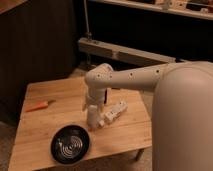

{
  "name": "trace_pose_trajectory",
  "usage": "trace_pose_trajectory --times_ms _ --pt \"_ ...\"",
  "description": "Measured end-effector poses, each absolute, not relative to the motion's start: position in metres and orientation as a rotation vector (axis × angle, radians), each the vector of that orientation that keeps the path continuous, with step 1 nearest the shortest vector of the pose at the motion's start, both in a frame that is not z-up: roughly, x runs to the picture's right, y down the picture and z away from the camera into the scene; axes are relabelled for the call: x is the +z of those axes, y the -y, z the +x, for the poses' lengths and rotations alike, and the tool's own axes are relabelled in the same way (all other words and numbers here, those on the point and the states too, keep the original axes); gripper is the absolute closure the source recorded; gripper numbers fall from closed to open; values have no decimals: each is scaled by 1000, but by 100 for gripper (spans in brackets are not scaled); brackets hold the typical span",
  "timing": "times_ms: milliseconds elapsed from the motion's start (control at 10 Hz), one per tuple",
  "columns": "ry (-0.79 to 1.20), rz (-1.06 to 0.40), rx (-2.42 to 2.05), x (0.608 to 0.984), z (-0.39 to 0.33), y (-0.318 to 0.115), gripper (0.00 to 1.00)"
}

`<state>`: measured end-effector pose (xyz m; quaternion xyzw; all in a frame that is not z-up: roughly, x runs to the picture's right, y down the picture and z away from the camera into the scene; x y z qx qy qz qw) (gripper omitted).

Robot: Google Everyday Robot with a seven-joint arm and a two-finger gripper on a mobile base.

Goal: Place the ceramic cup over the eraser

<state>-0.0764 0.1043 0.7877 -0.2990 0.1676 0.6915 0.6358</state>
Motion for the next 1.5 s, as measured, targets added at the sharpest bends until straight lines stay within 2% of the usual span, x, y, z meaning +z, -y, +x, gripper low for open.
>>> trace_pose_trajectory --times_ms 100,600,700,1100,1500 --pt "-386 -681 1574 791 -78 -106 37" --pt "-454 -671 1534 803 -84 -115 85" --pt "-457 -680 1530 802 -84 -114 88" --pt "-433 -684 1516 761 -82 -73 89" --pt "-365 -660 1503 697 -80 -1 89"
